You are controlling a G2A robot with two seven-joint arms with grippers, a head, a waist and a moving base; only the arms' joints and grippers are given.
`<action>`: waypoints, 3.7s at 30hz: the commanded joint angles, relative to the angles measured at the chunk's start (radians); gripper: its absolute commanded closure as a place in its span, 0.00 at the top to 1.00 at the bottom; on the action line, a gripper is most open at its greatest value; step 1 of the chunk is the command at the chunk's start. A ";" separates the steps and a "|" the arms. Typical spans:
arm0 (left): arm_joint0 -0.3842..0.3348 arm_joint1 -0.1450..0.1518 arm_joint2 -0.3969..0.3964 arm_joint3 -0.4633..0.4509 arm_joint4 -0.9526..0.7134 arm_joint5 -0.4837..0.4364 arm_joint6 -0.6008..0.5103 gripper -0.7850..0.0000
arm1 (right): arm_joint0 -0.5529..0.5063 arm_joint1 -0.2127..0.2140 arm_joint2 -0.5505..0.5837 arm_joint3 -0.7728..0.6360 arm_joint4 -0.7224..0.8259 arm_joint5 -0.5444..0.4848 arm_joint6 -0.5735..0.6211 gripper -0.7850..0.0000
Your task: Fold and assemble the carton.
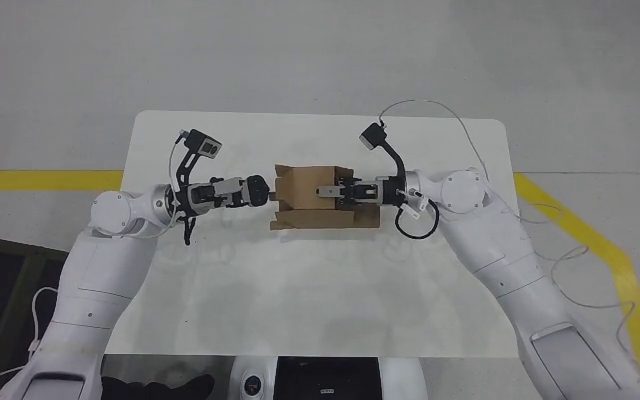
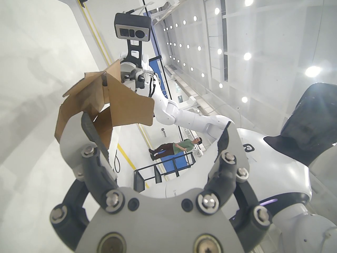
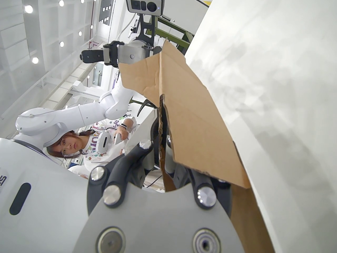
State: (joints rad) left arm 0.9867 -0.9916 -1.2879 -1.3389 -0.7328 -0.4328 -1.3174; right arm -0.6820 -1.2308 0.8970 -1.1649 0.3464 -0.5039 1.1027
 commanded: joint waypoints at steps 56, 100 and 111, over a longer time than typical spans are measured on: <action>-0.042 -0.021 -0.003 -0.010 0.010 -0.008 0.039 1.00 | 0.028 -0.040 -0.006 0.049 0.009 -0.018 -0.027 0.00; -0.018 -0.029 -0.007 -0.031 0.011 0.014 0.024 1.00 | 0.023 -0.040 0.056 -0.026 -0.101 0.026 -0.201 0.00; -0.007 -0.034 0.012 -0.052 -0.001 0.034 0.028 1.00 | 0.037 -0.054 0.032 -0.045 -0.130 0.036 -0.244 0.00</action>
State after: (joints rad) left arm 0.9784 -1.0254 -1.2772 -1.3880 -0.7333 -0.4005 -1.2905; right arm -0.6463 -1.2834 0.9316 -1.2122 0.2189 -0.4671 0.8620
